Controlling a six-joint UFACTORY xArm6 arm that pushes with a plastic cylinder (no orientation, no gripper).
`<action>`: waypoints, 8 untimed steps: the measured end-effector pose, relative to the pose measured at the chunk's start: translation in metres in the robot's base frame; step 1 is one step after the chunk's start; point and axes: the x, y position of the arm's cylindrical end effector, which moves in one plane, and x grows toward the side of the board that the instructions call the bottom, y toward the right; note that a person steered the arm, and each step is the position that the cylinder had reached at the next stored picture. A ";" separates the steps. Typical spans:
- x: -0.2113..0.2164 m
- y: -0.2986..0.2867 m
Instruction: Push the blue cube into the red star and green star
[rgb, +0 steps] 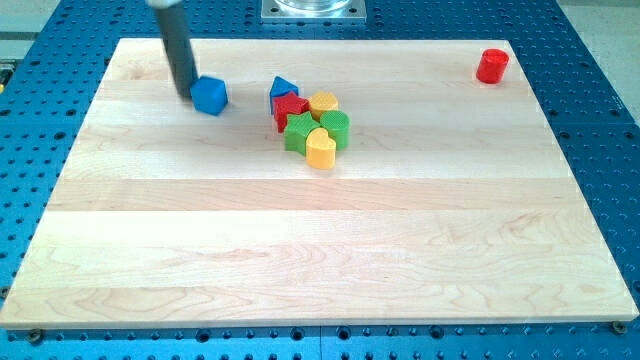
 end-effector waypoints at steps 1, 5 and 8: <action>-0.026 -0.015; 0.031 0.031; 0.049 0.042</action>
